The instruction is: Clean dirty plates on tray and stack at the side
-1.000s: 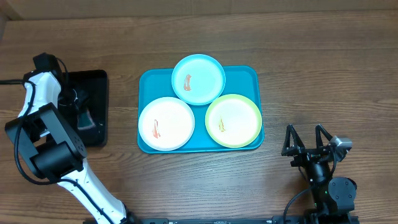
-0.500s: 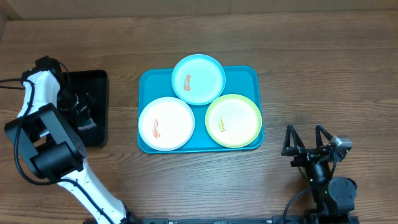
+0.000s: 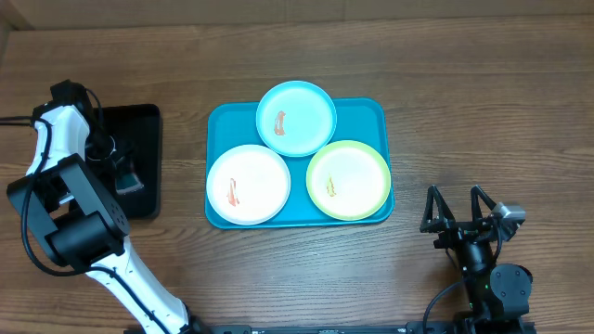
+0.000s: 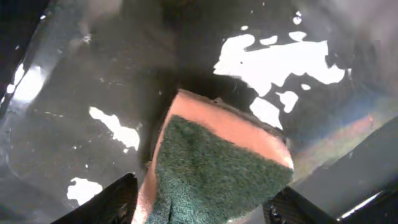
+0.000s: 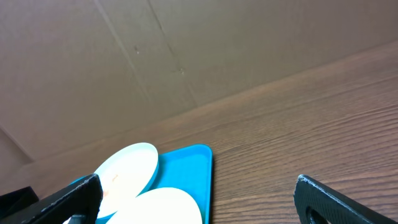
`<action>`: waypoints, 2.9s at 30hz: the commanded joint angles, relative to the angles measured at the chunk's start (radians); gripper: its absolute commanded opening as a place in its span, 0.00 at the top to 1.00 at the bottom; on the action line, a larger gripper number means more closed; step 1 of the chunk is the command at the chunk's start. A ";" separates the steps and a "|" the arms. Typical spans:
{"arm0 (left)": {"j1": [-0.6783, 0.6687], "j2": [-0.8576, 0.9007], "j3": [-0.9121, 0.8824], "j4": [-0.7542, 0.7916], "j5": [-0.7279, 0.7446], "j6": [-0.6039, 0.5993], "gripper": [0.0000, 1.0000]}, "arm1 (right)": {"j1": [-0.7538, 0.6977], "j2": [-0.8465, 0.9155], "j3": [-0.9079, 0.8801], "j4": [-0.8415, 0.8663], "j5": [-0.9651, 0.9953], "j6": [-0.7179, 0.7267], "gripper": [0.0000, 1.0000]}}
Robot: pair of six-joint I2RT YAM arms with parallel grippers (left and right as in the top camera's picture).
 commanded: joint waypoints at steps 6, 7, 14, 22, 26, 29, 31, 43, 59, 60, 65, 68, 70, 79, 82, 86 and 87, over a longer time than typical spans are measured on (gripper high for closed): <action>-0.002 0.019 0.015 -0.052 0.039 0.103 0.43 | -0.002 -0.009 -0.010 0.008 0.010 -0.005 0.00; -0.002 0.019 0.015 -0.059 0.039 0.103 0.41 | -0.002 -0.009 -0.010 0.008 0.010 -0.005 0.00; -0.002 0.019 0.015 -0.059 0.035 0.171 0.45 | -0.002 -0.009 -0.010 0.008 0.010 -0.005 0.00; 0.000 0.021 0.006 -0.032 0.000 0.177 0.42 | -0.002 -0.009 -0.010 0.008 0.010 -0.005 0.00; 0.000 0.021 -0.012 -0.010 -0.018 0.177 0.43 | -0.002 -0.009 -0.010 0.008 0.010 -0.005 0.00; 0.000 0.021 -0.016 -0.002 -0.025 0.178 0.46 | -0.002 -0.009 -0.010 0.008 0.010 -0.005 0.00; 0.000 0.021 -0.018 -0.008 -0.024 0.196 0.46 | -0.002 -0.009 -0.010 0.008 0.010 -0.005 0.00; 0.000 0.021 -0.111 0.061 -0.028 0.230 0.46 | -0.002 -0.009 -0.010 0.008 0.010 -0.005 0.00; 0.000 0.018 0.109 -0.117 -0.024 0.181 0.96 | -0.002 -0.009 -0.010 0.008 0.010 -0.005 0.00; 0.000 0.018 0.159 -0.155 -0.024 0.168 0.96 | -0.002 -0.009 -0.010 0.008 0.010 -0.005 0.00; -0.001 0.018 0.382 -0.318 0.008 0.130 0.96 | -0.002 -0.009 -0.010 0.008 0.010 -0.005 0.00; -0.001 0.018 0.464 -0.371 0.042 0.129 0.95 | -0.002 -0.009 -0.010 0.008 0.010 -0.005 0.00; -0.001 0.018 0.471 -0.367 0.058 0.127 0.96 | -0.002 -0.009 -0.010 0.008 0.010 -0.005 0.00; -0.001 0.025 0.172 -0.079 0.124 0.095 0.96 | -0.002 -0.009 -0.010 0.008 0.010 -0.005 0.00; 0.003 0.024 0.151 -0.066 0.159 0.103 0.96 | -0.002 -0.009 -0.010 0.008 0.010 -0.005 0.00; 0.009 0.013 0.278 -0.185 0.156 0.140 0.96 | -0.002 -0.009 -0.010 0.008 0.010 -0.005 0.00; 0.010 0.011 0.334 -0.235 0.157 0.148 0.96 | -0.002 -0.009 -0.010 0.008 0.010 -0.005 0.00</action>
